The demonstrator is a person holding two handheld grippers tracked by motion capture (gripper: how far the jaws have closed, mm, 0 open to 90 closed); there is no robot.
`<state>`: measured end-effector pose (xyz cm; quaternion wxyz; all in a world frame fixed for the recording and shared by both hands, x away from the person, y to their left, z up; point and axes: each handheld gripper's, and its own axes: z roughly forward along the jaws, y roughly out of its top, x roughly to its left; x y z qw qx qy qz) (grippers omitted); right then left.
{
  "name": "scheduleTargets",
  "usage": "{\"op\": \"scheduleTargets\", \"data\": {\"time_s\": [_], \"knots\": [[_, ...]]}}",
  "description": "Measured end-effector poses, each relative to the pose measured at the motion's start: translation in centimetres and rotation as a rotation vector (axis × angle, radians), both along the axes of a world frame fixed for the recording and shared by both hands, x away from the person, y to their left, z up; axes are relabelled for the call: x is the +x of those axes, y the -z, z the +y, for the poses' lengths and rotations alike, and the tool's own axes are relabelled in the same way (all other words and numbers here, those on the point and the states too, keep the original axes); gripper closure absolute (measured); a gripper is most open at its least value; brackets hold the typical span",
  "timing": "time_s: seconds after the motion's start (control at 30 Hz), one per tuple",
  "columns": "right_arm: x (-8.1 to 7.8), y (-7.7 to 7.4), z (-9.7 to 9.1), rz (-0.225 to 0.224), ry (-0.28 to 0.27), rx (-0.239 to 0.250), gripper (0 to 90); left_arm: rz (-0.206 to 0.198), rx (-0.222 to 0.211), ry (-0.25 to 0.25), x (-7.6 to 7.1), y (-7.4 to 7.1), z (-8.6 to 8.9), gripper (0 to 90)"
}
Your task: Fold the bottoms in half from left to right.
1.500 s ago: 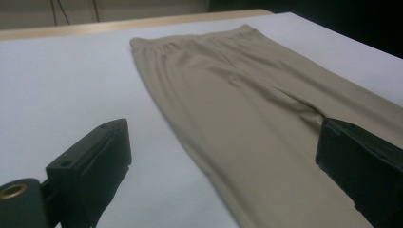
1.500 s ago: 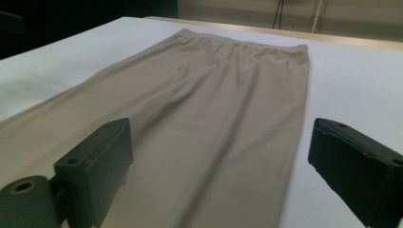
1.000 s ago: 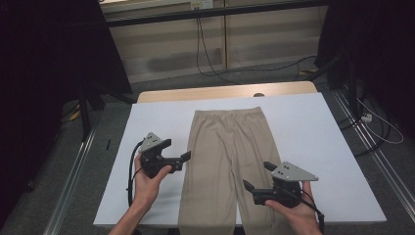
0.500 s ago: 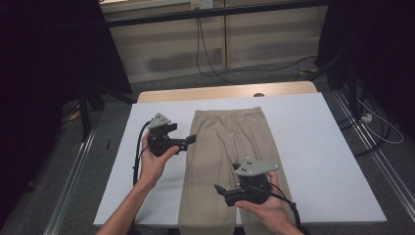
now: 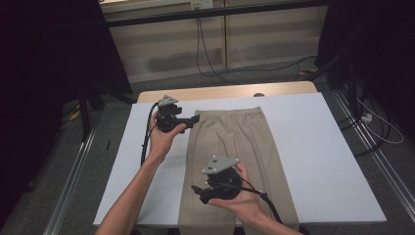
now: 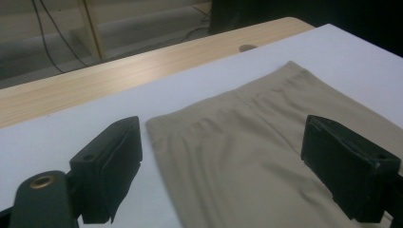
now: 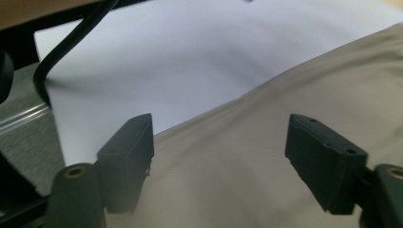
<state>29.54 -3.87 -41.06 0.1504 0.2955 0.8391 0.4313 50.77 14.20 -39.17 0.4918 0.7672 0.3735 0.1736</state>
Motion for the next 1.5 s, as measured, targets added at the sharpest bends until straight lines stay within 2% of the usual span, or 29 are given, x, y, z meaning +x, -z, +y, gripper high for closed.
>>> {"op": "scheduleTargets", "data": {"time_s": [0.07,0.1,0.13,0.17,0.2,0.27,0.33,0.37,0.53,0.57,0.63,0.67,0.7,0.77,0.87,0.93,0.97,1.0,1.03,1.2,1.33,1.4,1.43,1.47,1.5], "knots": [[0.1,0.3,0.4,0.007,-0.007,-0.002,29.8,-0.001,-0.006,-0.012,0.2,0.1,0.1,13.6],[0.2,0.9,1.3,0.022,-0.013,-0.011,36.2,-0.005,-0.008,-0.021,0.4,0.2,0.2,13.5],[0.2,0.9,1.3,0.022,-0.013,-0.011,36.2,-0.008,-0.008,-0.033,0.6,0.3,0.3,13.5],[0.2,1.6,2.2,0.052,-0.040,-0.001,45.0,-0.003,-0.018,-0.039,0.9,0.5,0.4,13.1],[0.2,1.6,2.2,0.052,-0.040,-0.001,45.0,-0.003,-0.018,-0.039,0.9,0.5,0.4,13.0],[-0.3,2.8,3.7,0.075,-0.067,-0.016,51.4,0.003,-0.015,-0.035,0.9,0.8,0.3,12.1],[-0.6,3.2,4.1,0.082,-0.081,-0.018,53.4,0.003,0.010,-0.030,0.9,1.0,0.0,11.5],[-1.0,3.8,5.1,0.083,-0.091,-0.038,55.2,0.002,0.010,-0.028,0.9,1.1,-0.1,11.3],[-1.4,4.9,6.4,0.088,-0.085,-0.058,51.7,0.016,0.035,-0.009,0.7,1.4,-0.6,9.9],[-1.4,5.2,6.9,0.095,-0.079,-0.072,46.6,0.016,0.037,-0.009,0.7,1.4,-0.7,9.9],[-1.9,5.4,7.4,0.081,-0.077,-0.090,39.8,0.012,0.042,-0.013,0.6,1.4,-0.8,9.9],[-1.9,5.4,7.4,0.081,-0.077,-0.090,39.8,0.012,0.042,-0.013,0.6,1.4,-0.8,9.8],[-2.5,5.6,7.7,0.055,-0.057,-0.111,39.6,0.011,0.054,-0.009,0.6,1.5,-0.7,9.8],[-2.5,5.7,7.8,0.053,-0.050,-0.111,40.5,0.017,0.044,-0.016,0.6,1.6,-0.7,9.8],[-2.8,5.6,7.3,0.043,-0.027,-0.109,63.5,0.038,0.053,-0.016,0.7,1.7,-0.6,9.2],[-2.9,5.6,7.0,0.040,-0.020,-0.109,69.2,0.040,0.045,-0.029,0.7,1.8,-0.6,9.1],[-3.0,5.6,7.0,0.041,-0.015,-0.106,78.1,0.039,0.052,-0.031,0.8,1.8,-0.6,9.1],[-3.0,5.6,7.0,0.041,-0.015,-0.106,78.1,0.039,0.052,-0.031,0.8,1.8,-0.6,9.1],[-3.1,5.5,7.0,0.042,-0.015,-0.109,89.2,0.039,0.037,-0.039,0.9,1.8,-0.6,9.1],[-3.2,5.1,6.0,0.071,0.010,-0.093,90.0,0.033,0.046,-0.040,1.1,1.9,-0.6,9.2],[-4.1,5.0,4.7,0.048,0.038,-0.108,89.6,0.043,0.043,-0.048,1.1,2.1,-0.6,9.2],[-4.1,5.2,4.3,0.032,0.056,-0.121,80.8,0.046,0.049,-0.044,1.2,2.1,-0.5,9.2],[-4.0,5.2,4.2,0.024,0.068,-0.127,74.3,0.046,0.032,-0.050,1.3,2.3,-0.7,9.2],[-4.0,5.2,4.2,0.024,0.068,-0.127,74.3,0.044,0.041,-0.050,1.4,2.3,-0.7,9.2],[-4.0,5.3,4.2,0.019,0.068,-0.135,68.4,0.044,0.041,-0.052,1.4,2.4,-0.7,9.3]]}}
